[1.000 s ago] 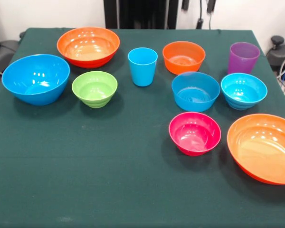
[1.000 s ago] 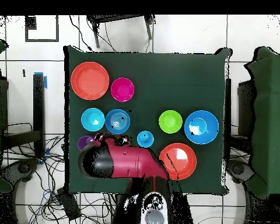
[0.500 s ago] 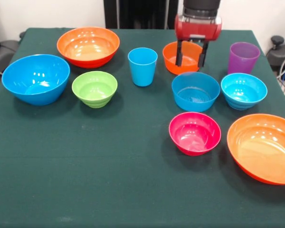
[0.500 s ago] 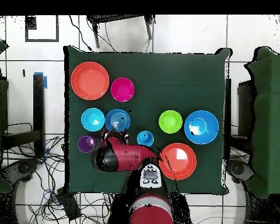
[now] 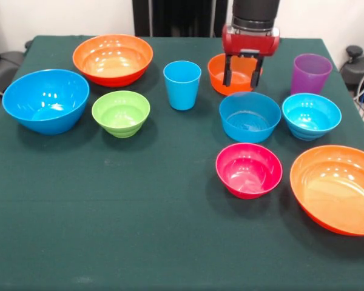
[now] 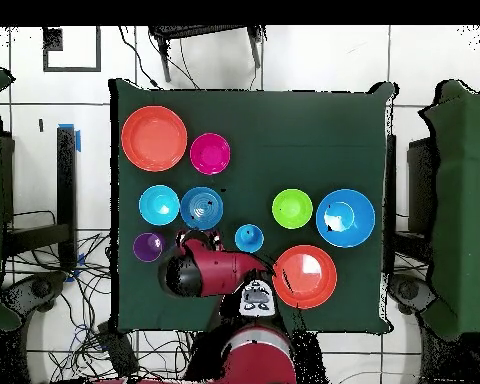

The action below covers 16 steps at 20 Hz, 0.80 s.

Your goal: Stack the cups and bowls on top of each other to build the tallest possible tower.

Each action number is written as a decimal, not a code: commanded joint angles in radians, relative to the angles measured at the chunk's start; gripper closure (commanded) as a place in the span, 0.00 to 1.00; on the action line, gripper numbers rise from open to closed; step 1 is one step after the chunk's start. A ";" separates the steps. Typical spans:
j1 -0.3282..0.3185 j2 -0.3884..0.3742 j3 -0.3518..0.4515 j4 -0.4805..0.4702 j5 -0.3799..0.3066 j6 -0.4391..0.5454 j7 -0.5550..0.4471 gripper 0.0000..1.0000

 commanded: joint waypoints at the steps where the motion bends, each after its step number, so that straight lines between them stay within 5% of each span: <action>1: -0.001 -0.135 0.071 0.038 -0.028 0.127 0.088 0.00; 9: -0.020 -0.194 0.088 0.031 -0.011 0.228 0.070 0.00; 16: -0.032 -0.137 0.097 -0.034 -0.018 0.257 0.054 0.00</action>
